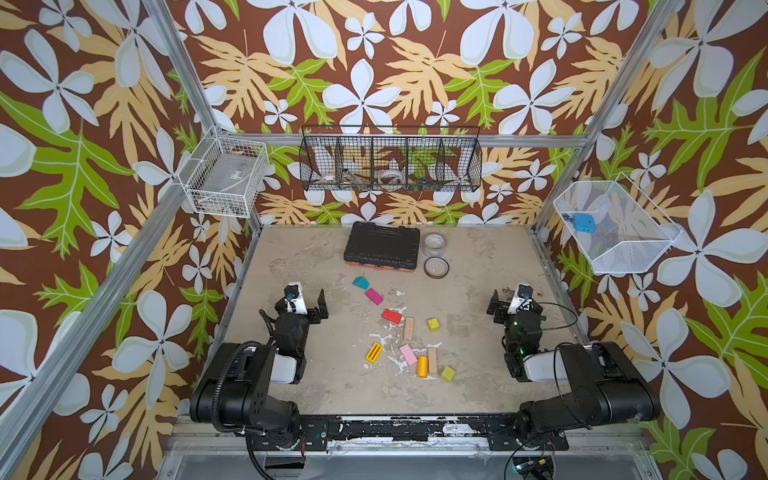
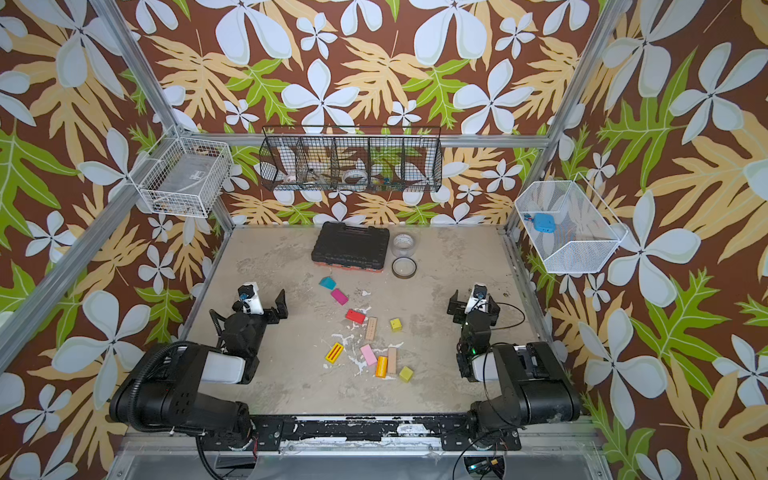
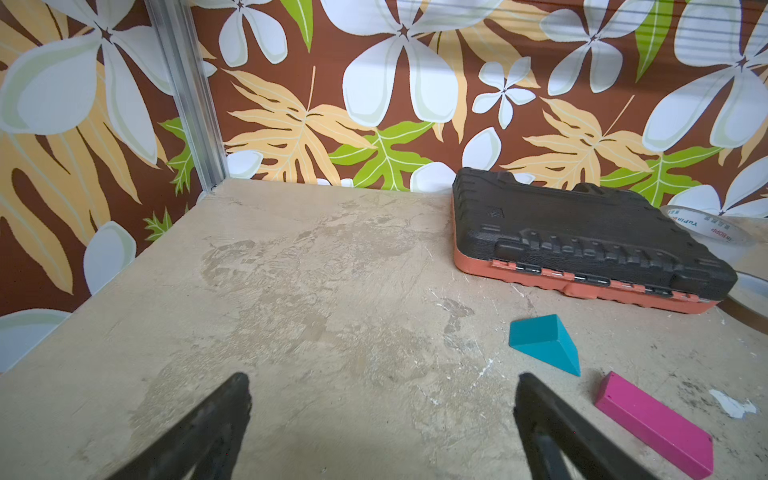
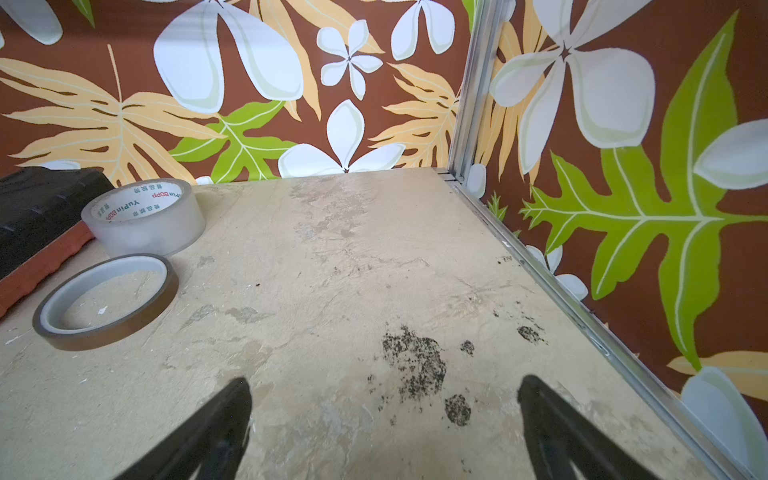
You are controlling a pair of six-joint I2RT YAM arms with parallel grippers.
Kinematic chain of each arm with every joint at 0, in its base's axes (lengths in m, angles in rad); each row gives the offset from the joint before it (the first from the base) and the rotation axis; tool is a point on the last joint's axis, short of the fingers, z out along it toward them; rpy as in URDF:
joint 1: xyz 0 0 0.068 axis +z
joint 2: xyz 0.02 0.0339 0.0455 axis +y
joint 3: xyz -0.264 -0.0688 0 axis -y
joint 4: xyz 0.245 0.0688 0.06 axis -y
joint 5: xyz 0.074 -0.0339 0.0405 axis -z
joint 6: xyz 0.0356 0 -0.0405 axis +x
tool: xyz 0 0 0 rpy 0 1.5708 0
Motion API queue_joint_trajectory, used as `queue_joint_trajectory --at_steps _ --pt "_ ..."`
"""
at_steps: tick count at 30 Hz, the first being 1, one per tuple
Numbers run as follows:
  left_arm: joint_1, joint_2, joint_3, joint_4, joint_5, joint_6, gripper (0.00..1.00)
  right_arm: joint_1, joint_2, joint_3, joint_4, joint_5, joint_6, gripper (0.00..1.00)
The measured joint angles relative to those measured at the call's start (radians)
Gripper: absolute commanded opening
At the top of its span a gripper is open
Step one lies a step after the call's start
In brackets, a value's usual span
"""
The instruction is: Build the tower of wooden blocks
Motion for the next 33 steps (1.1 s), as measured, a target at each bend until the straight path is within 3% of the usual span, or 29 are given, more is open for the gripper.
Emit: queue_joint_trajectory --at_steps 29,33 --pt "0.000 -0.001 0.000 0.000 0.000 0.000 1.00 0.000 0.000 0.000 0.000 0.003 0.000 1.00" --pt "0.000 -0.058 0.003 -0.037 -0.005 -0.004 1.00 0.005 -0.023 0.000 -0.013 0.015 -0.001 1.00"
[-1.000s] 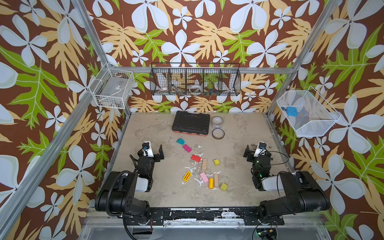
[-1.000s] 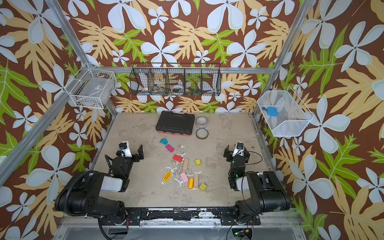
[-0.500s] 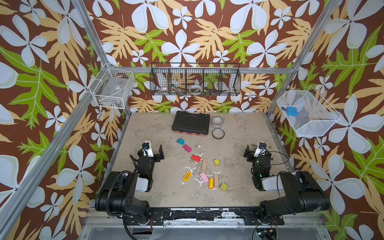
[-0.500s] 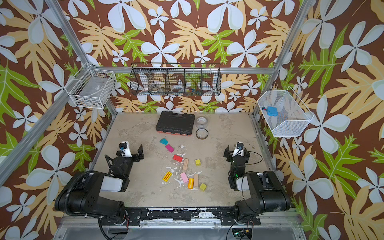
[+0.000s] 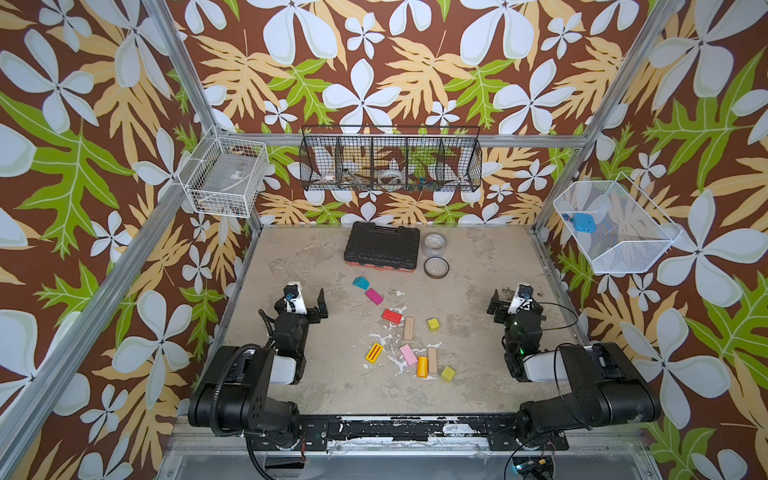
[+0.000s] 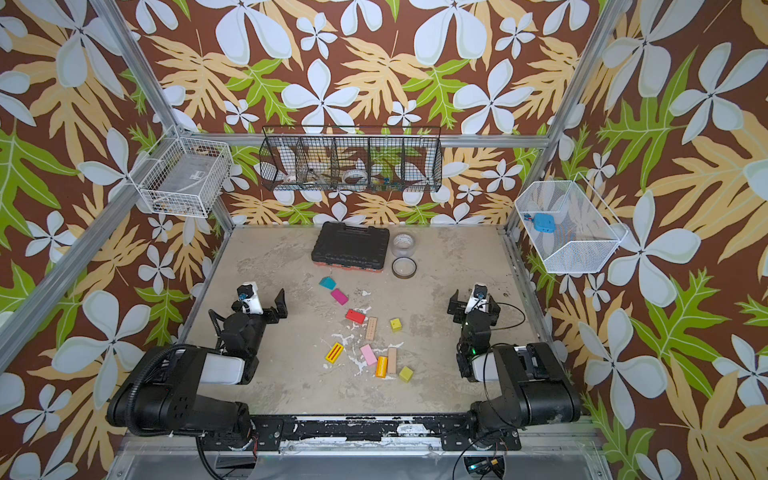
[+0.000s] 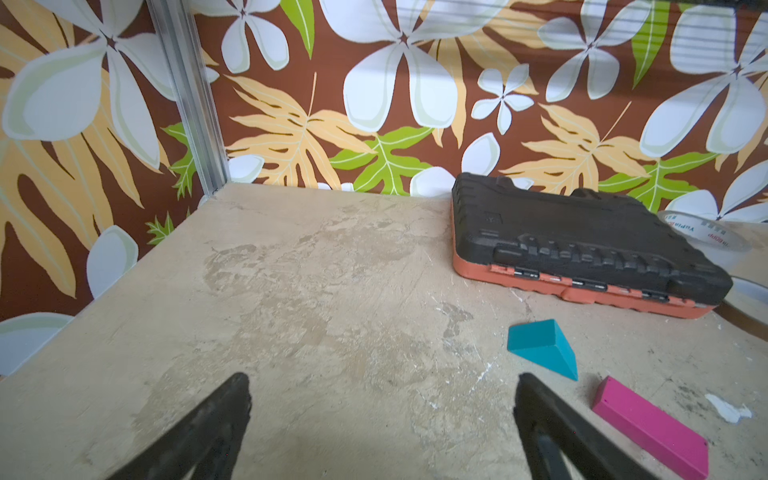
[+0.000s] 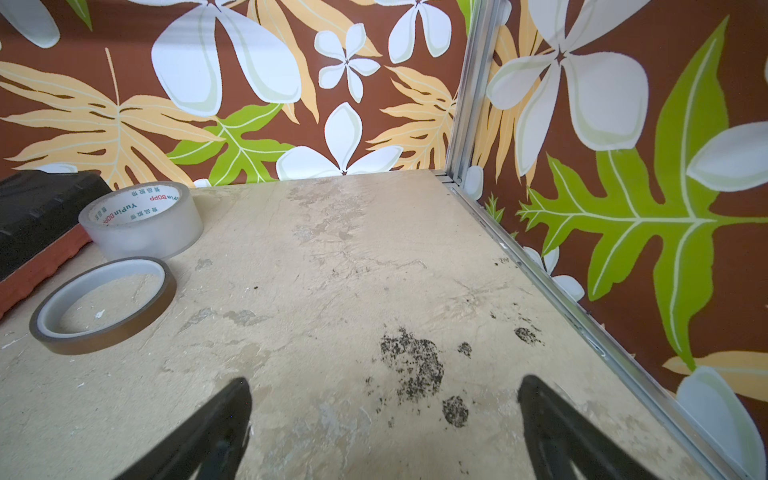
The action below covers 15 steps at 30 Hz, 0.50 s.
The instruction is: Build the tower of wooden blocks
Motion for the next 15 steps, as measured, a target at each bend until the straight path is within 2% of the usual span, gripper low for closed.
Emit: queue_joint_trajectory --at_steps 4,5,6,7,9,12,15 --pt "0.000 -0.150 0.028 -0.127 -0.032 -0.027 1.00 0.038 -0.076 0.000 -0.034 0.053 -0.015 1.00" --pt "0.000 -0.203 0.042 -0.174 -0.048 -0.043 1.00 0.059 -0.122 0.022 -0.095 0.072 -0.013 1.00" --pt "0.000 -0.273 0.069 -0.297 -0.061 -0.077 1.00 0.071 -0.188 0.065 -0.206 0.081 -0.005 1.00" --pt "0.000 -0.384 0.116 -0.485 -0.071 -0.171 1.00 0.077 -0.281 0.118 -0.332 0.056 0.047 1.00" --pt "0.000 -0.669 0.169 -0.715 -0.039 -0.326 1.00 0.077 -0.472 0.227 -0.522 -0.050 0.188 1.00" --pt "0.000 -1.092 0.194 -0.883 0.018 -0.529 1.00 0.079 -0.639 0.293 -0.645 -0.264 0.360 1.00" --pt "0.001 -1.173 0.219 -1.062 0.128 -0.657 1.00 0.083 -0.726 0.301 -0.854 -0.470 0.496 1.00"
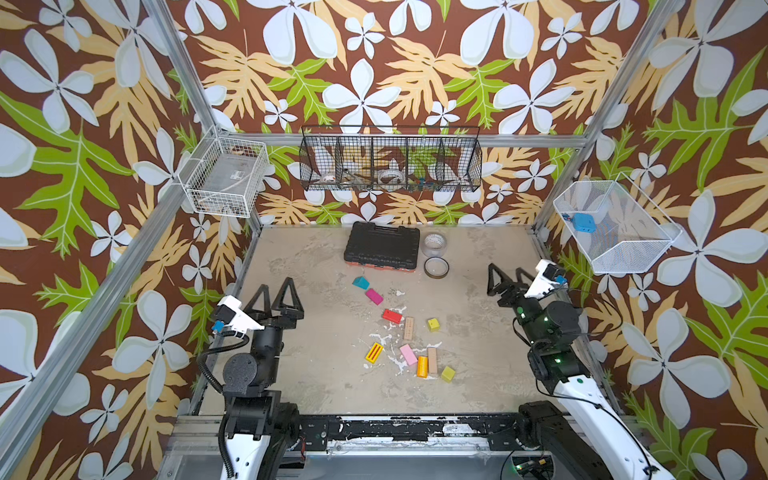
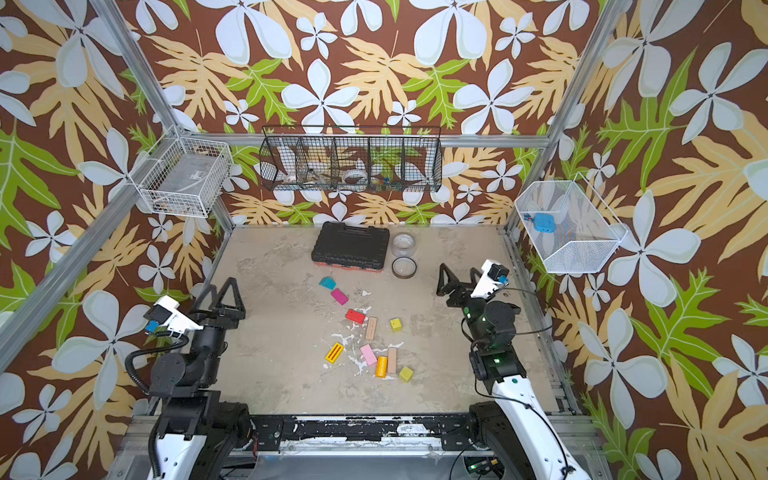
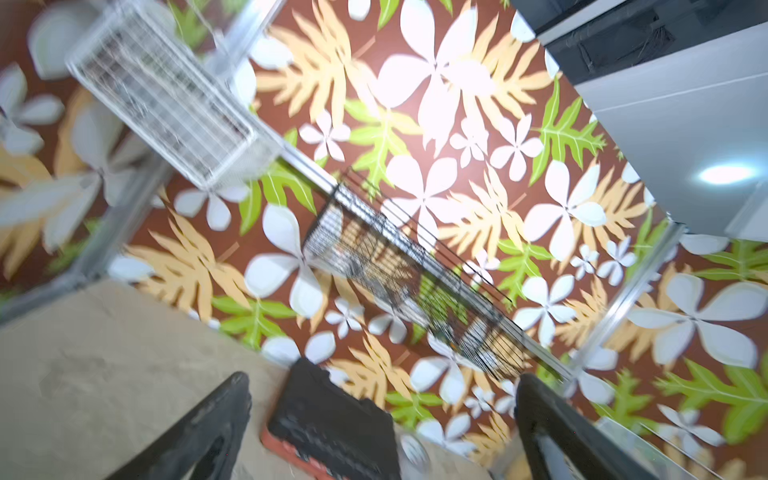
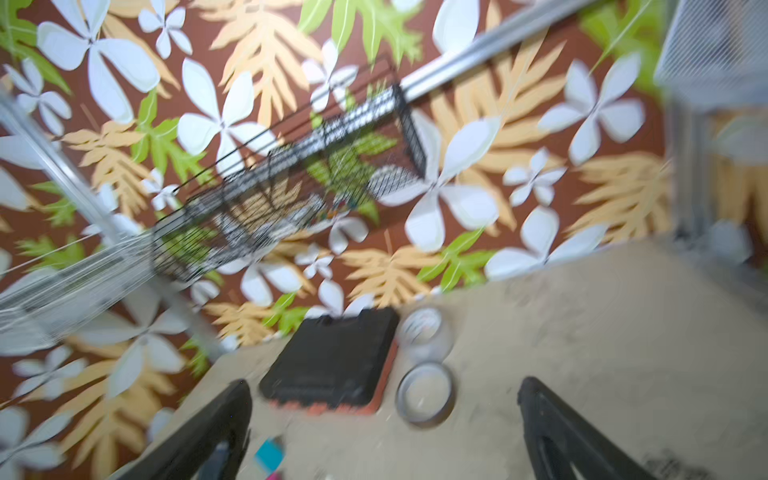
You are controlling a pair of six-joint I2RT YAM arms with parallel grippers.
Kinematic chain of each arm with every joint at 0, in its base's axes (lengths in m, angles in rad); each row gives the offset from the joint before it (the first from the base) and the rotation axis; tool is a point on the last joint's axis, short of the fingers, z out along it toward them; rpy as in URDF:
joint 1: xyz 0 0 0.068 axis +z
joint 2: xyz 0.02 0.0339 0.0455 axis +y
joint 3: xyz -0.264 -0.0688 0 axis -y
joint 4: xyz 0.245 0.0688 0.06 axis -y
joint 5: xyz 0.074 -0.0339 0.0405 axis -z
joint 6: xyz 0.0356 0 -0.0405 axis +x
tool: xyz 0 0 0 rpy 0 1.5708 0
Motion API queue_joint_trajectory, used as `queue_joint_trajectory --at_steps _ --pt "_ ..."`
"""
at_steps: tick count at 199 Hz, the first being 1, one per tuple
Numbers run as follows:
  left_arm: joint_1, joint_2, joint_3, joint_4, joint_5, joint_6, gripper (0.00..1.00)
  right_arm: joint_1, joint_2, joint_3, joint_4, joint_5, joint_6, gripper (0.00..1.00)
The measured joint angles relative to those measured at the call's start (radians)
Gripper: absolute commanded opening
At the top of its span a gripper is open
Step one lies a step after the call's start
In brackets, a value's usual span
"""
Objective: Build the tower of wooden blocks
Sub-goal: 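Raise both arms and move the right gripper over the block pile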
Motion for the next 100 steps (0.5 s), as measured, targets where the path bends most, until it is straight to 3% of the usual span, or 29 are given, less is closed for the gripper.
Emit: queue_joint_trajectory --at_steps 28,54,81,100 --pt "-0.001 -0.006 0.057 -0.251 0.068 -0.061 1.00 0.000 -0.075 0.022 -0.121 -0.183 0.074 1.00" --pt "-0.001 0.010 0.129 -0.392 0.129 -0.043 1.00 -0.029 -0.109 0.016 -0.277 -0.223 0.146 1.00" --pt "-0.001 0.080 0.241 -0.517 0.246 0.033 1.00 -0.072 -0.097 0.032 -0.431 -0.299 0.121 1.00" --pt "-0.001 0.131 0.371 -0.594 0.245 0.139 1.00 -0.074 -0.068 0.097 -0.533 -0.309 0.052 0.95"
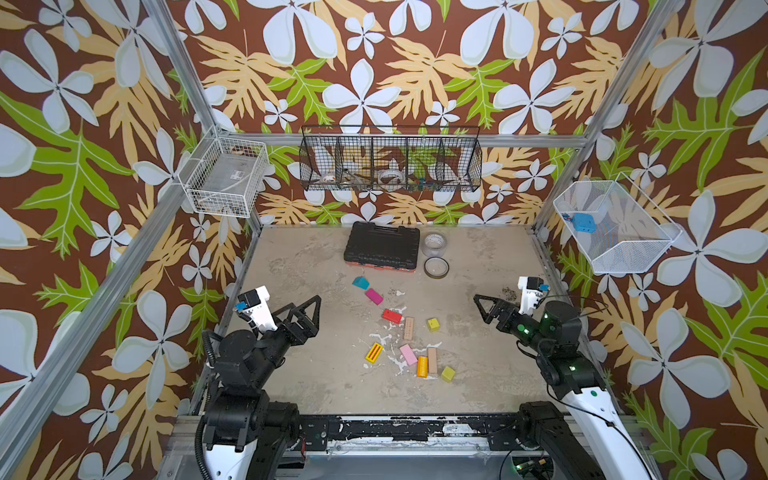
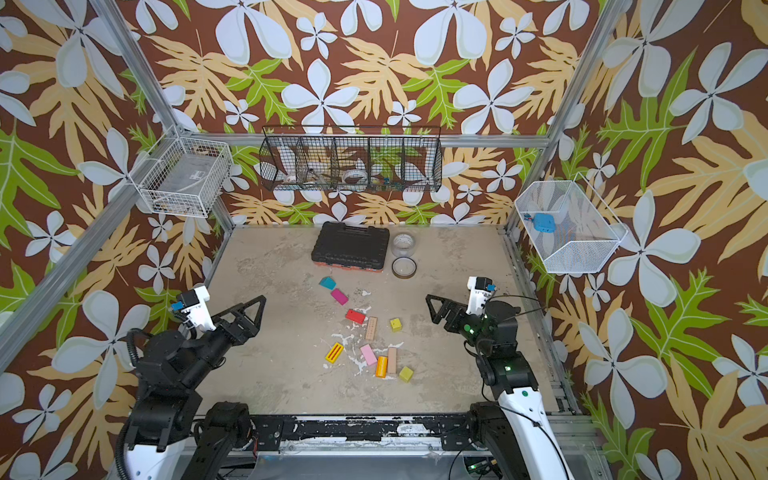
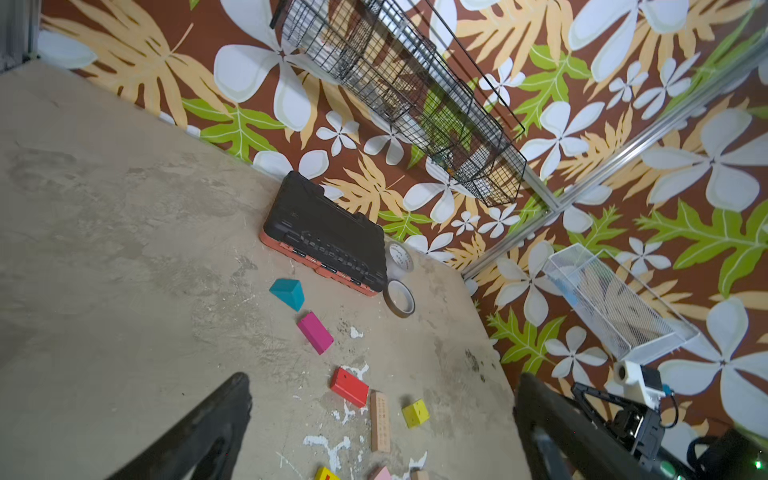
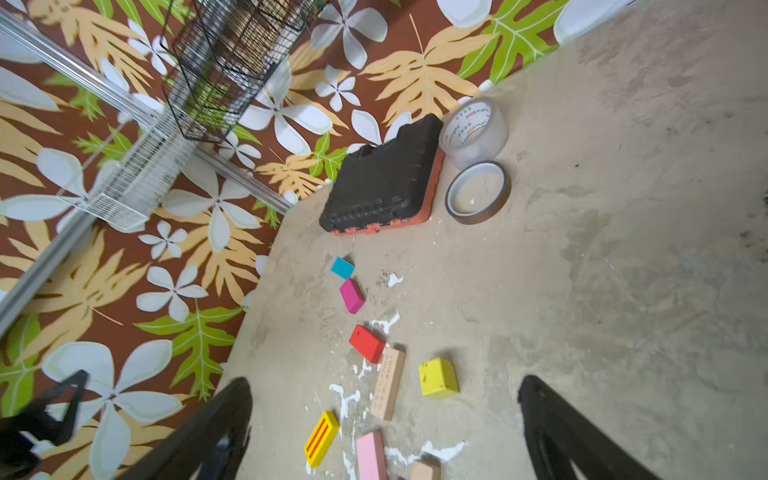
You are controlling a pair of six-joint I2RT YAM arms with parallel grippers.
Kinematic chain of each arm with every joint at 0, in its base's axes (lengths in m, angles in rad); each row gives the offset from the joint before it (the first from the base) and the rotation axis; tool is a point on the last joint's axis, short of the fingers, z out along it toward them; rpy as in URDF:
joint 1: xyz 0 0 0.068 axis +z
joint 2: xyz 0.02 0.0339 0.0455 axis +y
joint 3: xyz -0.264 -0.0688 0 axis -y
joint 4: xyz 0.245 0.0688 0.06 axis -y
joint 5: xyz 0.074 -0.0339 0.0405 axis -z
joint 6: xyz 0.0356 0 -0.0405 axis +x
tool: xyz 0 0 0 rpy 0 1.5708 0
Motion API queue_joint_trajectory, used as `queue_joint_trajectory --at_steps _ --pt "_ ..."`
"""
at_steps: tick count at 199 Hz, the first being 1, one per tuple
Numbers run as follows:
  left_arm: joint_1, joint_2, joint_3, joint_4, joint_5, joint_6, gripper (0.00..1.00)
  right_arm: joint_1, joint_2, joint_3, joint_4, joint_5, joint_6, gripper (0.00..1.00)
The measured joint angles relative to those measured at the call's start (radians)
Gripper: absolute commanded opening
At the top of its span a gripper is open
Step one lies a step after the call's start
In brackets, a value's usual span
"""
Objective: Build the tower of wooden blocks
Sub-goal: 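Raise both arms and move the right gripper over the block pile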
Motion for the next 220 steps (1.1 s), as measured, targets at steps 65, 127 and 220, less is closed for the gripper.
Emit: queue_joint_trajectory --at_steps 65,127,220 --pt "0.000 0.017 -0.095 -0.040 -0.109 0.073 1.00 0.424 0.216 0.083 -0.144 0.275 -0.175 0.87" --pt "0.001 0.124 -0.109 -0.041 -0.024 0.080 1.00 0.735 0.638 0.180 -0.143 0.530 -0.191 0.68" --pt "0.001 0.121 -0.119 -0.041 0.007 0.090 1.00 0.740 0.758 0.170 -0.143 0.542 -0.193 0.55"
